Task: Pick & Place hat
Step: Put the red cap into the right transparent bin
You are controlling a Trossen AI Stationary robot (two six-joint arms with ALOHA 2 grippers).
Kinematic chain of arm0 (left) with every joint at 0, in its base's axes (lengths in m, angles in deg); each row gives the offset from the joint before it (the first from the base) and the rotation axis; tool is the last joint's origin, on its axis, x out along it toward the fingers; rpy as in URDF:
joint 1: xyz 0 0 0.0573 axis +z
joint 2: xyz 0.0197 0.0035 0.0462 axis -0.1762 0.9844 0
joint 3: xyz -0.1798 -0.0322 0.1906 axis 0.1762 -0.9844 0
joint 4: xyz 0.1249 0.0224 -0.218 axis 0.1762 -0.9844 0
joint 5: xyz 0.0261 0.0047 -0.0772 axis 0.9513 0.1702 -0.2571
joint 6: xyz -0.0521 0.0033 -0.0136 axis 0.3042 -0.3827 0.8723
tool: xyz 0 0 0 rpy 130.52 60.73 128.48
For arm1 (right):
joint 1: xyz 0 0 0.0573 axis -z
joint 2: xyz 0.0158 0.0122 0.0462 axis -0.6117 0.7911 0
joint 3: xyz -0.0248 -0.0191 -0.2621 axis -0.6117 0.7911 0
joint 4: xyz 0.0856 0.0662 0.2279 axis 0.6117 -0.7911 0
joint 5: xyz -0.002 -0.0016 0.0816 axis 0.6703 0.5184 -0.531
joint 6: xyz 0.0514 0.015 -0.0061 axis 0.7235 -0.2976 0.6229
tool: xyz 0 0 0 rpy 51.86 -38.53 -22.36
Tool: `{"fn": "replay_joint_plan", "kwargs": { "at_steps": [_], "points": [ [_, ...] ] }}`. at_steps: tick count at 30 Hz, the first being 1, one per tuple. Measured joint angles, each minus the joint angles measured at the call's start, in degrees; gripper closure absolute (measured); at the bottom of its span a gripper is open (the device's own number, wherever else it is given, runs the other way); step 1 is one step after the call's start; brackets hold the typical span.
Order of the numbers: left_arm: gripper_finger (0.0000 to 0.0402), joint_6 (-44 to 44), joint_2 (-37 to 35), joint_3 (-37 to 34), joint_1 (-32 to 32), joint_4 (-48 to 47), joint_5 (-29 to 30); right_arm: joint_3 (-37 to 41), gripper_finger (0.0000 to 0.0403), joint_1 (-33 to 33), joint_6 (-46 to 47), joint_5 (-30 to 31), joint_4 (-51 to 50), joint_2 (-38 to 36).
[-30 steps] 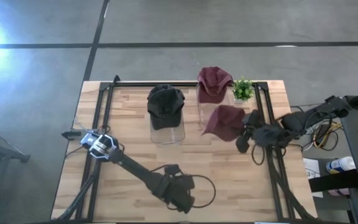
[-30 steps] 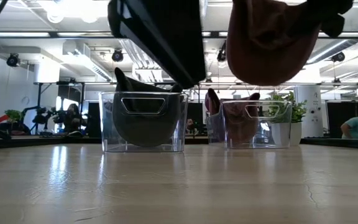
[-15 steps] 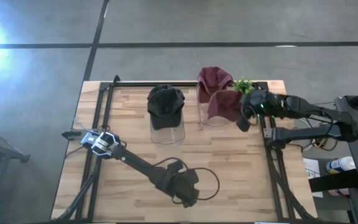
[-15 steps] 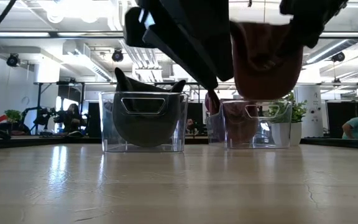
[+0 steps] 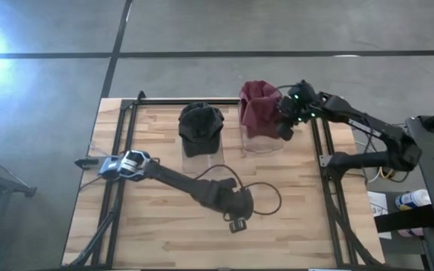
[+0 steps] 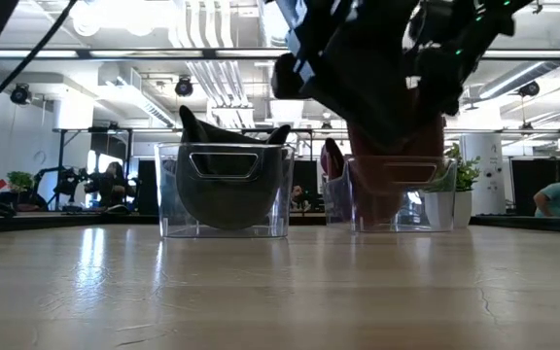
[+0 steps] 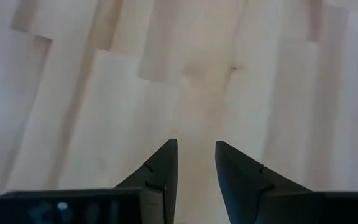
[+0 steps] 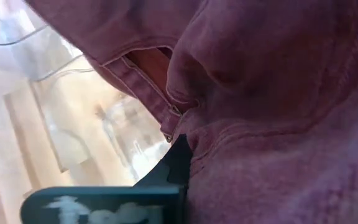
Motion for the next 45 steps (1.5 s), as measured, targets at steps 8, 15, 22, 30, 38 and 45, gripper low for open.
{"fn": "replay_joint_plan", "kwargs": {
  "at_steps": [8,15,22,30,38,45],
  "points": [
    [0.0300,-9.1,-1.9,-1.4,5.5,-3.6,-4.1,-6.9,0.0390,2.7,-3.1,-2.1,-0.2,11.4],
    [0.0300,-8.9,-6.8,-9.8,6.1,-0.4,-3.9,-10.3,0.0390,6.2,-4.1,-5.6,-1.8,18.1],
    [0.0300,-4.2,-15.6,-23.2,6.1,10.1,-0.8,-7.7,0.0390,8.1,-6.3,-6.1,-2.0,19.8],
    [0.0300,-2.8,-25.8,-35.7,6.6,20.7,-0.4,-6.1,0.0390,10.0,-5.9,-6.3,1.8,21.9],
    [0.0300,4.0,-31.9,-41.7,7.0,22.7,-0.4,-6.3,0.0383,9.9,-5.9,-4.6,2.5,23.7],
    [0.0300,4.1,-32.8,-42.2,7.1,22.9,-0.4,-6.3,0.0342,9.6,-5.2,-4.2,2.3,23.4]
  ]
}}
